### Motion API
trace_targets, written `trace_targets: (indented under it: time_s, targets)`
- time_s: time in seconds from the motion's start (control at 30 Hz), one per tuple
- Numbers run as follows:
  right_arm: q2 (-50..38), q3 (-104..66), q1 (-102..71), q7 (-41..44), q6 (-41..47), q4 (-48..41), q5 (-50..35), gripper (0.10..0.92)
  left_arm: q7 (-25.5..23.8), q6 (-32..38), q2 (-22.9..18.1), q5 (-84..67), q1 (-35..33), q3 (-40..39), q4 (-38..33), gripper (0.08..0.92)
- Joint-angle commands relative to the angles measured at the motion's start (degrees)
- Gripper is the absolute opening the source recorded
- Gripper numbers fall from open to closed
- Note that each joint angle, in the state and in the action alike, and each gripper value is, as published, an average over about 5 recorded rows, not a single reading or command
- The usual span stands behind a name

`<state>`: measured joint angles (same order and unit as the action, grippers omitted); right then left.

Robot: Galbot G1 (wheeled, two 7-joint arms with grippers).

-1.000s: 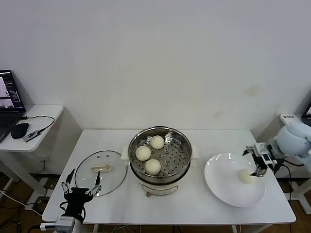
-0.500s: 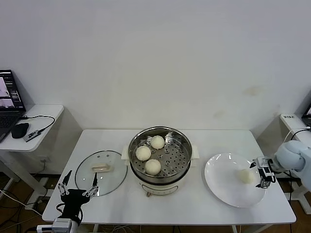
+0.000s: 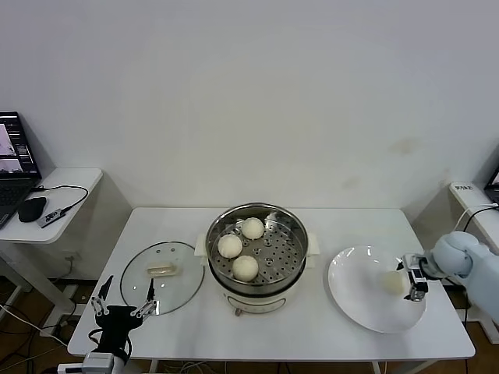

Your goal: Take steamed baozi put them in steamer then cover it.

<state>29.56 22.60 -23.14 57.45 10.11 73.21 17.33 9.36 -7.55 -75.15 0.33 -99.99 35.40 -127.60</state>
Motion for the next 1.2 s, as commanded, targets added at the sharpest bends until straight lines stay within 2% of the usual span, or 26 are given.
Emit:
trace_targets:
  time_s: [0.03,0.37,0.67,0.97,1.2]
  targets:
    - [2.38,-0.65,0.08,-0.33,0.32,-2.83,0.88,0.807,0.02,-0.02,-0.09,0.07,0.14,0.0,0.1,0.823]
    - [1.75,1.1,2.47,2.41,1.14,-2.11,0.08,0.659,0.0,-0.02,-0.11,0.04,0.23,-0.08,0.11,0.823]
    - [-1.32,5.04,8.87,5.13,2.84,1.12,-4.07,0.561,0.02,0.06,-0.19,-0.06,0.1,-0.07,-0.12,0.823]
    - [-7.18,18.98,27.29,6.68,5.95,8.89,-13.92,0.549,0.02,0.07,-0.13,-0.24,0.54,-0.32,-0.29,0.823]
    - [-7.22,30.33,44.71,6.41,8.78,14.57,-23.21,0.552,0.03,0.11,0.09,-0.37,0.9,-0.8,-0.23,0.823]
